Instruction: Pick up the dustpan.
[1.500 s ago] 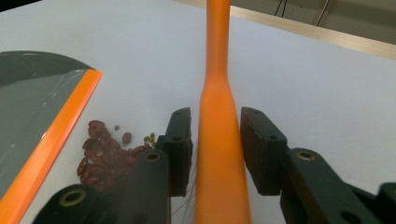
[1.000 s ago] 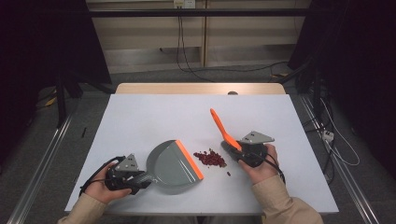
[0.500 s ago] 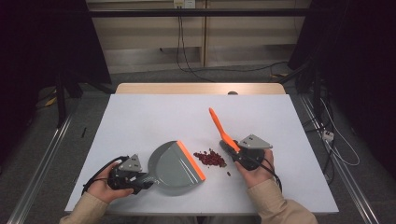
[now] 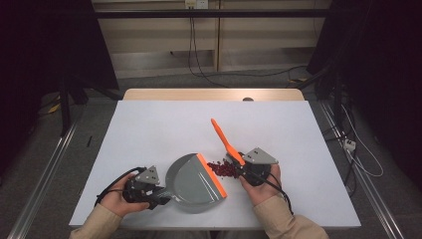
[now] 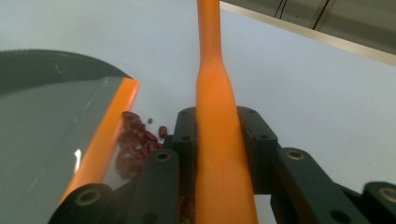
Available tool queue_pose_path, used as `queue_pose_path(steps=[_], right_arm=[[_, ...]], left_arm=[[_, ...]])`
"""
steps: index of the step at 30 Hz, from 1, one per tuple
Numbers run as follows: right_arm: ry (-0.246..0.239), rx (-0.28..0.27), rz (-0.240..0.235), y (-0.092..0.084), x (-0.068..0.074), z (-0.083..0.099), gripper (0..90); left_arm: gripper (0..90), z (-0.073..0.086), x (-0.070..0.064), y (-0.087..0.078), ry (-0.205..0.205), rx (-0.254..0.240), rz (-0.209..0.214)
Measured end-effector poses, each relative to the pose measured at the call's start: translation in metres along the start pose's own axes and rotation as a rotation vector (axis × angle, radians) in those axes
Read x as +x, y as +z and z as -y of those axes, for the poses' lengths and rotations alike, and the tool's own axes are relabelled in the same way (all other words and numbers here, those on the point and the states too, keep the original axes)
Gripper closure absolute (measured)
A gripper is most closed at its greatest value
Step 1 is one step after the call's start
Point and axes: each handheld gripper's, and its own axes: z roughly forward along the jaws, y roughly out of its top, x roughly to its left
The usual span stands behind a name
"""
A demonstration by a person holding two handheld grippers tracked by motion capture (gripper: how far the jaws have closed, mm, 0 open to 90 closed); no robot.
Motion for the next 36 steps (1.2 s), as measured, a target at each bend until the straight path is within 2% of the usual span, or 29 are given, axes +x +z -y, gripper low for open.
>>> queue_pose_path(steps=[1, 5, 8, 11, 15, 22, 31, 36], right_arm=[[-0.012, 0.002, 0.005, 0.001, 0.002, -0.001, 71.2], [-0.009, -0.006, 0.002, 0.002, 0.006, -0.001, 71.2], [0.008, -0.010, 0.000, 0.003, 0.008, -0.001, 71.1], [0.021, -0.015, -0.015, 0.003, 0.010, -0.001, 71.1], [0.010, -0.014, -0.019, 0.003, 0.012, -0.001, 71.1], [0.036, -0.029, -0.049, 0.005, 0.017, -0.002, 71.1], [0.044, -0.047, -0.093, 0.014, 0.034, -0.008, 71.1], [0.056, -0.081, -0.119, 0.016, 0.040, -0.012, 71.2]], left_arm=[[62.2, -0.002, -0.001, 0.000, 0.006, 0.011, -0.001], [62.1, -0.006, -0.004, 0.005, 0.007, 0.007, 0.017], [62.1, -0.009, -0.004, 0.006, -0.014, -0.005, 0.021], [62.1, -0.011, -0.005, 0.009, -0.023, 0.004, 0.019], [62.1, -0.014, -0.006, 0.011, -0.035, 0.000, 0.024], [62.2, -0.016, -0.006, 0.013, -0.053, 0.000, 0.022], [62.3, -0.016, -0.006, 0.014, -0.084, -0.012, 0.019], [62.4, -0.016, -0.006, 0.014, -0.092, -0.018, 0.018]])
